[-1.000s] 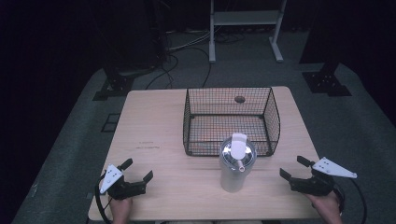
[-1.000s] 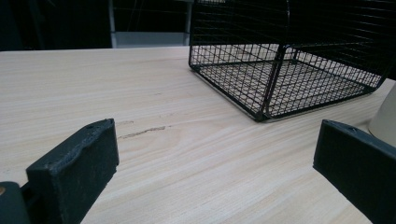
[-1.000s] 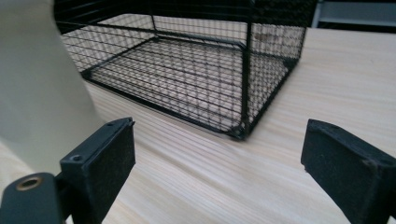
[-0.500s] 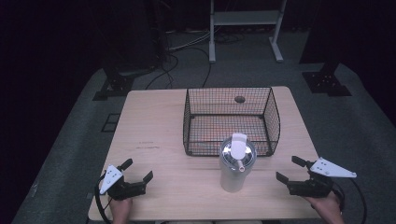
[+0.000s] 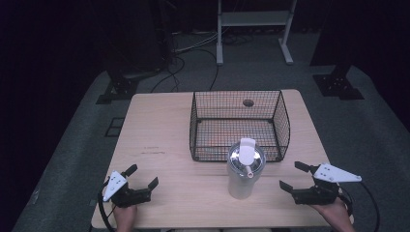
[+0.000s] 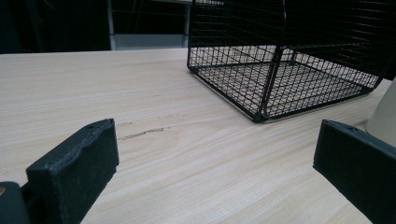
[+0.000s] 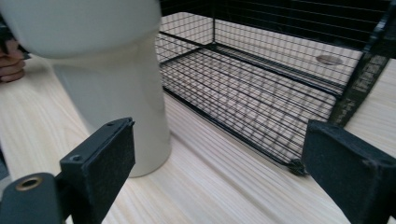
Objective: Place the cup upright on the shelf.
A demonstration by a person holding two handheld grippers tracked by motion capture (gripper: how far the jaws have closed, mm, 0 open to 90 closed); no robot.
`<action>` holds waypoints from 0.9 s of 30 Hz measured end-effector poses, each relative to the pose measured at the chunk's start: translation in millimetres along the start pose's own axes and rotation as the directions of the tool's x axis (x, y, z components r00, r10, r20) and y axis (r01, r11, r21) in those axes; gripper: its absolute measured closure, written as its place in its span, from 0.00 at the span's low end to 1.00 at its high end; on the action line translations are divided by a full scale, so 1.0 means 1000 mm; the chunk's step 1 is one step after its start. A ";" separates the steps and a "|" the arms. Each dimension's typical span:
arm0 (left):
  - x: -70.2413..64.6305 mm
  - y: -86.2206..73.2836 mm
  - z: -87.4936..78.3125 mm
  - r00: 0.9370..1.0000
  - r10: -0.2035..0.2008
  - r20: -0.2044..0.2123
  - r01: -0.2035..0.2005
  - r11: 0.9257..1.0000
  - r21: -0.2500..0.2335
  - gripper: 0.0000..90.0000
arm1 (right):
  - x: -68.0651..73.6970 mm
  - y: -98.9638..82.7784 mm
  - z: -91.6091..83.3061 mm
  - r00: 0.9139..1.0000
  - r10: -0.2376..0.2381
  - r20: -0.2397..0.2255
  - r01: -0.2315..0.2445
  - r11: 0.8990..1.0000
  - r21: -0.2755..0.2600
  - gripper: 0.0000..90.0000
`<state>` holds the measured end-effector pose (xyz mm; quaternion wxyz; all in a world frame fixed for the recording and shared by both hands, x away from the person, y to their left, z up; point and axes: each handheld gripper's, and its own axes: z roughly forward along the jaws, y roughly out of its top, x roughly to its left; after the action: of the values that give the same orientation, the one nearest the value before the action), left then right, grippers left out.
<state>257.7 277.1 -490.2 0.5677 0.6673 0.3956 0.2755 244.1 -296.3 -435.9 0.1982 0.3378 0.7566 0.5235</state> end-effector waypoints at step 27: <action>0.000 0.000 -0.001 1.000 -0.008 0.009 0.008 1.000 -0.008 0.00 | 0.031 0.016 0.022 0.987 -0.090 -0.130 0.093 0.995 0.019 0.10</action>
<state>257.4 277.7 -490.1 0.5733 0.6645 0.3948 0.2719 241.6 -255.8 -427.7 0.1686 0.2707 0.7890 0.5251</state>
